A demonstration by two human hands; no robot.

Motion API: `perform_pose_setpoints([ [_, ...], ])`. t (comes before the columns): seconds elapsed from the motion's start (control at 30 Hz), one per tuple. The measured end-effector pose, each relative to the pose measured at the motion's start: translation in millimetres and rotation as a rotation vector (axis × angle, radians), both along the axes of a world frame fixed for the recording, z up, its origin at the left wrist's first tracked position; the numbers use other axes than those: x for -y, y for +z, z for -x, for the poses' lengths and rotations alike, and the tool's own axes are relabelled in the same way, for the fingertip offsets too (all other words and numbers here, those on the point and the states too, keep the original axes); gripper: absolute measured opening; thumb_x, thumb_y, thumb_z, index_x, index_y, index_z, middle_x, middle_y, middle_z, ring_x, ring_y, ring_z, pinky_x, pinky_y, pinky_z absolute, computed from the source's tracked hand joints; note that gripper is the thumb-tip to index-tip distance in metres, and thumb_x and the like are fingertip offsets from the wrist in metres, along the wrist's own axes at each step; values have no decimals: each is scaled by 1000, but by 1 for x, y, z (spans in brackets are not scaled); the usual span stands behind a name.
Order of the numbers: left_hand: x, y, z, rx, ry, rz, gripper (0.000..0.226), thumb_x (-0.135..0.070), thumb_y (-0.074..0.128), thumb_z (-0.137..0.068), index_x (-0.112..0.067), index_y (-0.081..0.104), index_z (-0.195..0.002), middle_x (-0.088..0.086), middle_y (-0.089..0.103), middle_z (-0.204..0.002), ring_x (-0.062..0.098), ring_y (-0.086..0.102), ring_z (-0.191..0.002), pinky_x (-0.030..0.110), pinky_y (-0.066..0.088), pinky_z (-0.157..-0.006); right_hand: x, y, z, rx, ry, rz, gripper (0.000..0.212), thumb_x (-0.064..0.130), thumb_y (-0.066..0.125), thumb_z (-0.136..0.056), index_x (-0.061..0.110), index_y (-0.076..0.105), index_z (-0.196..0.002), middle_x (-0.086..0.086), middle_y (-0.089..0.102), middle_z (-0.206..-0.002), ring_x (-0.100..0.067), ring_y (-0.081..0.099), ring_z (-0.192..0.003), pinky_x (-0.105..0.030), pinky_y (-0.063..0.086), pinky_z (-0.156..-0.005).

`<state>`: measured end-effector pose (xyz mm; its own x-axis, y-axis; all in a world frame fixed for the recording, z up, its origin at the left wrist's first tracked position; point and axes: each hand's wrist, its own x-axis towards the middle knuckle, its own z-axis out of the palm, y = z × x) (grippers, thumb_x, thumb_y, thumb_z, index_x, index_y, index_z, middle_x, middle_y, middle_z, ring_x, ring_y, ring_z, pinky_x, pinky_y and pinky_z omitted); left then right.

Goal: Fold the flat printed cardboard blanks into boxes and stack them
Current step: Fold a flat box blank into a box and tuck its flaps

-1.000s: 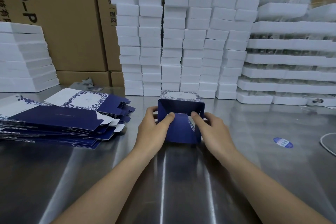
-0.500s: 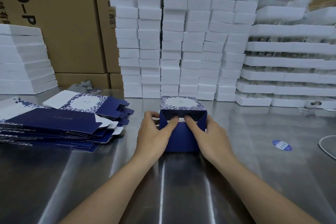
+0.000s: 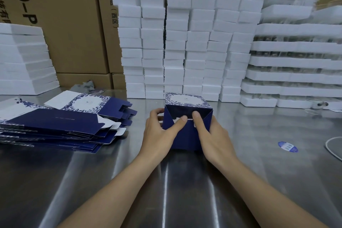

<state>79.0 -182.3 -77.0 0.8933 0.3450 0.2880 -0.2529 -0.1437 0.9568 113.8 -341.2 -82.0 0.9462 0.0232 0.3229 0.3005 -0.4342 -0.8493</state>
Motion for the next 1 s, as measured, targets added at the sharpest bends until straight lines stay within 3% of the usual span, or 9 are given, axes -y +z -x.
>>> perform_pose_setpoints([
  [0.17,2,4,2,88,-69,84,74,-44,82,-72,-33,52,-139,-2,61,-142,13,60,-130,45,51,-111,-2,2,2,137,95,-138,54,87,46,-89,44,64,-116,15,71,-113,-4,67,-106,-40,55,-94],
  [0.3,4,12,7,224,-112,106,74,-29,76,-84,-34,46,-152,-3,56,-152,15,53,-142,48,42,-120,-6,9,9,239,118,-205,36,79,49,-94,55,61,-119,27,60,-114,3,58,-116,-20,44,-91],
  [0.37,6,15,9,272,-115,80,80,-27,75,-87,-37,39,-158,-6,54,-156,14,49,-145,48,38,-123,-9,12,12,270,116,-236,30,73,54,-95,58,60,-120,26,60,-116,3,57,-119,-19,43,-93],
  [0.53,7,17,12,318,-65,36,76,-21,75,-88,-29,43,-157,-10,64,-144,12,59,-136,43,45,-117,-12,14,14,290,128,-281,29,64,64,-92,54,63,-119,19,65,-116,1,61,-116,-27,49,-93],
  [0.7,5,20,12,326,-41,48,66,-20,74,-89,-27,51,-151,-10,71,-135,11,65,-127,37,51,-108,-12,14,17,287,133,-273,34,65,63,-89,56,62,-121,27,61,-114,4,58,-118,-18,46,-86],
  [0.87,5,20,12,315,-44,48,56,-11,74,-95,-29,56,-145,-11,73,-130,11,68,-123,41,54,-106,-12,12,16,282,129,-268,33,61,61,-84,58,61,-118,27,59,-114,6,58,-115,-13,46,-83],
  [1.0,5,21,13,309,-56,54,54,-10,73,-96,-30,56,-144,-11,73,-130,11,68,-123,45,54,-108,-12,9,14,271,124,-260,40,62,61,-85,52,62,-124,22,59,-117,8,58,-113,-18,47,-83],
])
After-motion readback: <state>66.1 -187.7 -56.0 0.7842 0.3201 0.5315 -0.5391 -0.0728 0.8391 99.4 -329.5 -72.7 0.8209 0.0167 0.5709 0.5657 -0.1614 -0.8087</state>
